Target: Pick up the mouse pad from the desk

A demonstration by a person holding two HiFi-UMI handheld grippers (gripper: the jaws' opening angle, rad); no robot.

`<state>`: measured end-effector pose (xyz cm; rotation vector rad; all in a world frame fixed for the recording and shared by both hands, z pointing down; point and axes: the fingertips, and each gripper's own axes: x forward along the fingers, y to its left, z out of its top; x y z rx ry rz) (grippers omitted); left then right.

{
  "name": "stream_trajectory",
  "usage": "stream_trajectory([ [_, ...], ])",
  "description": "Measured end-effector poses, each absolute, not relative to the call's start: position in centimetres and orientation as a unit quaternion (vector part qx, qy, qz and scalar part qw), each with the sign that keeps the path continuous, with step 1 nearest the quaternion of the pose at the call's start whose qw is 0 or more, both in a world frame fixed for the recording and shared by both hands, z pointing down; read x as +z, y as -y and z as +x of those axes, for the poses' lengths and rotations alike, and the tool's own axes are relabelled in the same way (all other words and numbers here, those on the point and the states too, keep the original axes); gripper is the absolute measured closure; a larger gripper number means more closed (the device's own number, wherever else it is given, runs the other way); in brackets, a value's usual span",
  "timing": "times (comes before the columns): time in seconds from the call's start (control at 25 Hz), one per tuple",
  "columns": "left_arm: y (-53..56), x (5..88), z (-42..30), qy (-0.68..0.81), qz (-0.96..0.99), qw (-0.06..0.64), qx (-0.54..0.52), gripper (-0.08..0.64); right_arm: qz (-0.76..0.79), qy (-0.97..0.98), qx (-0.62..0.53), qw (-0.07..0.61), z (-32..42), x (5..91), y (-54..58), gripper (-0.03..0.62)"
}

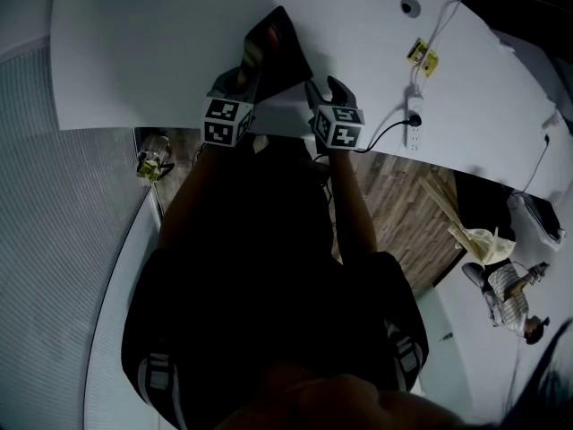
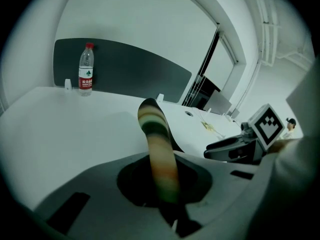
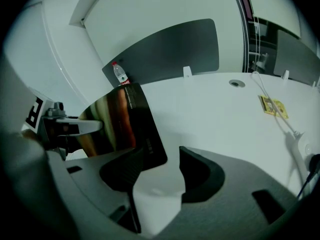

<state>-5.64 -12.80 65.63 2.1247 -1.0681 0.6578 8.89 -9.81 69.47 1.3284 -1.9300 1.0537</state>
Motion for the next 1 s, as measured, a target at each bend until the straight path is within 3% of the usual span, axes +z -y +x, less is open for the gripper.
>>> stream_trajectory([
  [0.64, 13.2, 62.0, -6.3, 0.429, 0.817, 0.315, 0.223, 0.535, 0.512, 0.724, 0.376, 0.268, 8.9, 66.9, 10.3, 0.441],
  [1.0, 13.8, 60.3, -6.2, 0.435, 0.821, 0.305, 0.211, 0.535, 0.527, 0.721, 0.367, 0.26, 9.1, 65.8, 10.4, 0.517],
])
